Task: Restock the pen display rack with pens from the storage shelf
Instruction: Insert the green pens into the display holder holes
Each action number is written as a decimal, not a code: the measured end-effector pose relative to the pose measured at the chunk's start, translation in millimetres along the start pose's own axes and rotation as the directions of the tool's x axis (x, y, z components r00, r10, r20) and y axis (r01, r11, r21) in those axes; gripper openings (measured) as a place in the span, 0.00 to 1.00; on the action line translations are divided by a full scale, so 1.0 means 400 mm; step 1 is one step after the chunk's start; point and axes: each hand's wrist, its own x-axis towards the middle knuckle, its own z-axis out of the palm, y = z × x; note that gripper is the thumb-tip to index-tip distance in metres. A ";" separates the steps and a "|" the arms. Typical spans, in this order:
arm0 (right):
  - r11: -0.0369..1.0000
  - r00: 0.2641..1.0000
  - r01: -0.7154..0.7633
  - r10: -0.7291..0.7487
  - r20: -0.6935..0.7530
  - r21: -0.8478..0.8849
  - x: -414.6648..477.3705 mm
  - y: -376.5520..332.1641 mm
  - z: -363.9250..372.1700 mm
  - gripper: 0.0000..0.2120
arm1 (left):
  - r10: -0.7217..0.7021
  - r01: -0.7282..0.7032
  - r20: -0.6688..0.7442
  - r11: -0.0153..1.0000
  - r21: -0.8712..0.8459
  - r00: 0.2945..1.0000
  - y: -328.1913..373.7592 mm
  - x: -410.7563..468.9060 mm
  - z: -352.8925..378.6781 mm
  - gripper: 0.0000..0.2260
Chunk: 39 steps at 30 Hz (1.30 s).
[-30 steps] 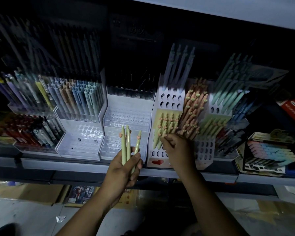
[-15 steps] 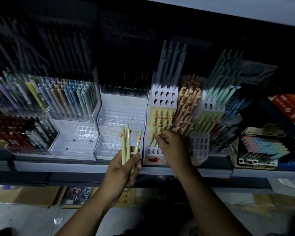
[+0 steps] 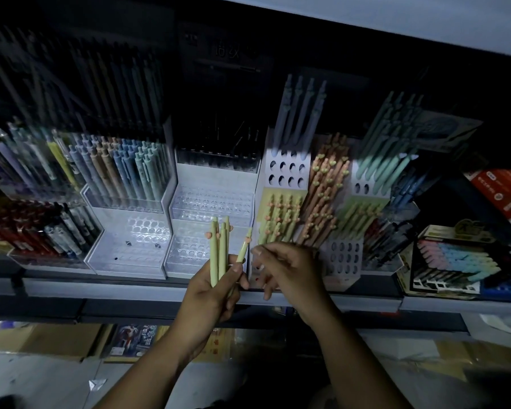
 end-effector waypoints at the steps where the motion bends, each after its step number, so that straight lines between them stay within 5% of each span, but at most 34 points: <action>1: 1.000 1.000 0.016 -0.017 0.024 0.015 -0.001 -0.005 0.004 0.07 | 0.003 -0.003 0.003 1.000 0.015 1.000 -0.003 0.000 0.000 0.14; 9: 1.000 1.000 0.000 0.000 -0.016 0.012 0.011 0.010 0.008 0.05 | -0.042 0.042 0.003 0.999 0.005 0.999 -0.013 -0.005 0.006 0.12; 15: 0.992 0.957 0.080 -0.050 -0.285 0.097 0.038 -0.005 -0.075 0.07 | -0.074 0.067 -0.113 0.996 -0.062 0.991 -0.039 0.000 -0.015 0.10; 20: 0.981 0.872 0.142 -0.188 -0.452 -0.134 0.060 0.031 -0.131 0.08 | -0.019 0.016 -0.072 0.999 -0.050 0.997 -0.029 -0.001 -0.027 0.10; 33: 0.918 0.936 0.116 -0.228 -0.267 -0.378 0.077 0.081 -0.097 0.02 | -0.043 0.037 -0.068 0.996 -0.083 0.997 -0.024 -0.007 -0.023 0.13; 39: 0.920 0.904 0.147 -0.274 -0.329 -0.363 0.082 0.057 -0.108 0.09 | -0.062 0.056 -0.060 0.994 -0.092 0.996 -0.022 -0.009 -0.028 0.13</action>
